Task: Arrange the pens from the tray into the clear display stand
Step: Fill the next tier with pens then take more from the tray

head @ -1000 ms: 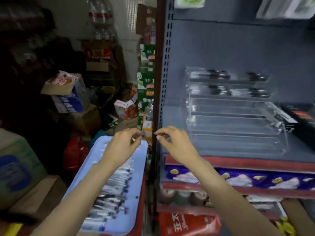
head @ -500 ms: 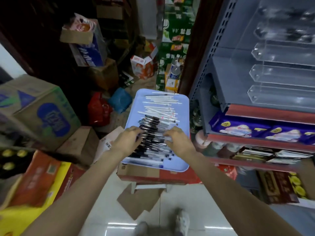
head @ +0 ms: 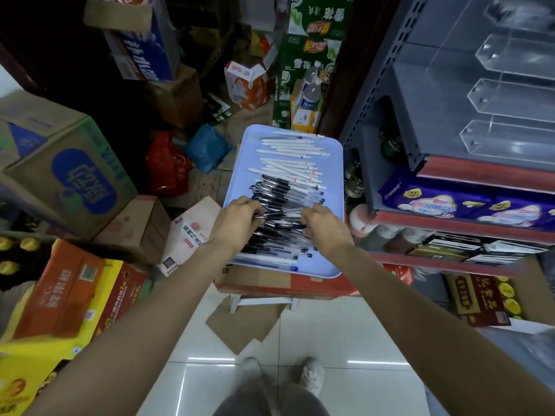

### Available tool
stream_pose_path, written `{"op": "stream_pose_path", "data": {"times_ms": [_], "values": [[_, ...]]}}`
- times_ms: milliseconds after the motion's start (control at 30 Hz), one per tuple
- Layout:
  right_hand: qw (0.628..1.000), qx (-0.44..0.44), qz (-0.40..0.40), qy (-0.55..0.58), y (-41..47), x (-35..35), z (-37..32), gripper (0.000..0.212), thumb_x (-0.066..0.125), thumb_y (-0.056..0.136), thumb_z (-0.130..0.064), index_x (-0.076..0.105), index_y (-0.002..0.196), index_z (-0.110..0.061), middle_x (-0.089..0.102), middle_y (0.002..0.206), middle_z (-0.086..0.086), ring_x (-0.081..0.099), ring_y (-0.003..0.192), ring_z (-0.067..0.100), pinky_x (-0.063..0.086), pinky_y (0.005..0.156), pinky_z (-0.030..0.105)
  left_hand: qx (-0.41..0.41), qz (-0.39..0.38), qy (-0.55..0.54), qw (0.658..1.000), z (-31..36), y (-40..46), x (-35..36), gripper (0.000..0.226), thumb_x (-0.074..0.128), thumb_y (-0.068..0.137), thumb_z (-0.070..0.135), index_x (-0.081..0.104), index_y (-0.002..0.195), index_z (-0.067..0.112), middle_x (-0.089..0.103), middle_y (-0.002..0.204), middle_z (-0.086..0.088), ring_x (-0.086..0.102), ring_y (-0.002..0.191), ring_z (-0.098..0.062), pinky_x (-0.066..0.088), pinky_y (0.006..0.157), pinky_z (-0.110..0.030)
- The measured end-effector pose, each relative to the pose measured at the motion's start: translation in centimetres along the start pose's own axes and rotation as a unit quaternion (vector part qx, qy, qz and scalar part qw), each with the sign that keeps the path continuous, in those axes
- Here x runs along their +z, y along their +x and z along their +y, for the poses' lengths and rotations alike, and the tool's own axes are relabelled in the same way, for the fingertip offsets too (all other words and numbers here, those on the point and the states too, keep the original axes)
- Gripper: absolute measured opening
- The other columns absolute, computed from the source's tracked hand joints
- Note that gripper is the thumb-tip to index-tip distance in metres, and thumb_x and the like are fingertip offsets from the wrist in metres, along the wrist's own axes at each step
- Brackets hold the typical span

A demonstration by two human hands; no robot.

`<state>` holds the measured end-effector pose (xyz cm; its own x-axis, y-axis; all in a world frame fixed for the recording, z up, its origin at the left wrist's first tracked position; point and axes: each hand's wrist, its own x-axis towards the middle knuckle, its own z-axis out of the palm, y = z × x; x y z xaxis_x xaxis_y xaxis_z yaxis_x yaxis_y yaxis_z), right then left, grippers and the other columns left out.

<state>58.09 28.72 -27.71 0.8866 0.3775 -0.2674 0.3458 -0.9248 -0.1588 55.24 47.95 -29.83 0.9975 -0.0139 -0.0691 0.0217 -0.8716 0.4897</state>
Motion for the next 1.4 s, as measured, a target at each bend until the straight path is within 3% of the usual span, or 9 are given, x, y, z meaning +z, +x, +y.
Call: {"op": "stream_pose_path", "data": {"times_ms": [333, 400, 500, 600, 733, 967, 1133, 1267, 1400], "values": [[0.997, -0.005, 0.053, 0.058, -0.3, -0.6, 0.8, 0.015, 0.046, 0.094, -0.009, 0.049, 0.109, -0.007, 0.052, 0.110, 0.012, 0.048, 0.105, 0.028, 0.044, 0.075, 0.040, 0.042, 0.021, 0.041, 0.998, 0.0, 0.5, -0.1, 0.016, 0.056, 0.092, 0.023, 0.064, 0.101, 0.013, 0.065, 0.103, -0.007, 0.061, 0.092, -0.027, 0.049, 0.078, -0.037], [0.995, -0.013, 0.063, 0.082, -0.5, -1.1, 0.8, 0.014, 0.048, 0.094, -0.010, 0.050, 0.108, -0.007, 0.054, 0.107, 0.012, 0.049, 0.102, 0.029, 0.047, 0.076, 0.043, 0.047, 0.036, -0.016, 0.998, 0.1, 0.3, -0.3, 0.012, 0.059, 0.091, 0.021, 0.064, 0.097, 0.012, 0.066, 0.098, -0.005, 0.062, 0.088, -0.024, 0.049, 0.076, -0.034], [0.987, -0.030, 0.100, 0.125, -0.8, -2.3, 0.8, 0.014, 0.049, 0.094, -0.009, 0.052, 0.108, -0.008, 0.057, 0.101, 0.010, 0.052, 0.095, 0.028, 0.049, 0.075, 0.045, 0.033, 0.060, -0.173, 0.983, 1.5, 0.0, -1.5, 0.008, 0.061, 0.089, 0.016, 0.063, 0.094, 0.010, 0.066, 0.094, -0.001, 0.059, 0.083, -0.014, 0.045, 0.073, -0.010], [0.977, -0.035, 0.130, 0.164, -1.3, -4.8, 0.6, 0.024, 0.051, 0.094, -0.011, 0.055, 0.118, -0.010, 0.056, 0.102, 0.008, 0.052, 0.082, 0.018, 0.046, 0.074, 0.031, 0.033, 0.062, -0.281, 0.957, 4.1, 0.3, -3.5, 0.003, 0.062, 0.089, 0.018, 0.063, 0.091, 0.016, 0.066, 0.093, 0.003, 0.060, 0.084, -0.011, 0.048, 0.075, -0.017], [0.959, -0.029, 0.175, 0.221, -2.8, -9.0, 1.3, 0.019, 0.059, 0.091, -0.012, 0.062, 0.109, -0.008, 0.056, 0.101, 0.005, 0.050, 0.078, 0.014, 0.043, 0.078, 0.026, 0.059, 0.076, -0.348, 0.933, 8.8, 1.5, -6.4, 0.006, 0.063, 0.089, 0.020, 0.064, 0.093, 0.015, 0.064, 0.088, -0.001, 0.058, 0.079, -0.009, 0.045, 0.071, -0.011], [0.897, 0.027, 0.260, 0.356, -6.5, -15.8, 6.6, 0.019, 0.069, 0.083, -0.012, 0.063, 0.100, -0.007, 0.060, 0.083, 0.004, 0.057, 0.076, 0.016, 0.038, 0.061, 0.000, 0.104, 0.087, -0.442, 0.887, 20.0, 4.6, -9.5, 0.009, 0.065, 0.087, 0.016, 0.059, 0.094, 0.017, 0.063, 0.082, 0.001, 0.062, 0.076, -0.006, 0.048, 0.069, -0.010], [0.747, 0.041, 0.353, 0.561, -9.1, -20.1, 13.9, 0.010, 0.066, 0.084, -0.005, 0.059, 0.092, -0.007, 0.063, 0.080, 0.009, 0.057, 0.059, -0.003, 0.042, 0.053, 0.006, 0.156, -0.045, -0.345, 0.924, 29.4, 6.9, -7.3, 0.028, 0.056, 0.091, 0.031, 0.060, 0.114, 0.015, 0.065, 0.105, 0.000, 0.062, 0.101, -0.012, 0.048, 0.089, -0.028], [0.694, 0.031, 0.375, 0.614, -10.1, -22.9, 20.6, 0.021, 0.066, 0.084, -0.006, 0.057, 0.103, -0.009, 0.064, 0.082, 0.008, 0.059, 0.069, 0.006, 0.046, 0.055, 0.009, 0.183, -0.126, -0.357, 0.907, 36.0, 8.4, -4.8, 0.008, 0.059, 0.090, 0.014, 0.063, 0.088, 0.008, 0.069, 0.079, -0.004, 0.068, 0.069, -0.006, 0.051, 0.066, -0.017], [0.701, -0.013, 0.337, 0.628, -10.6, -25.6, 27.7, 0.046, 0.066, 0.084, -0.007, 0.043, 0.121, -0.024, 0.063, 0.077, 0.004, 0.062, 0.071, 0.008, 0.048, 0.061, 0.013, 0.187, -0.112, -0.374, 0.901, 41.5, 11.0, -4.2, 0.013, 0.059, 0.088, 0.004, 0.062, 0.075, 0.008, 0.065, 0.060, 0.003, 0.063, 0.053, -0.004, 0.050, 0.057, -0.014]]}}
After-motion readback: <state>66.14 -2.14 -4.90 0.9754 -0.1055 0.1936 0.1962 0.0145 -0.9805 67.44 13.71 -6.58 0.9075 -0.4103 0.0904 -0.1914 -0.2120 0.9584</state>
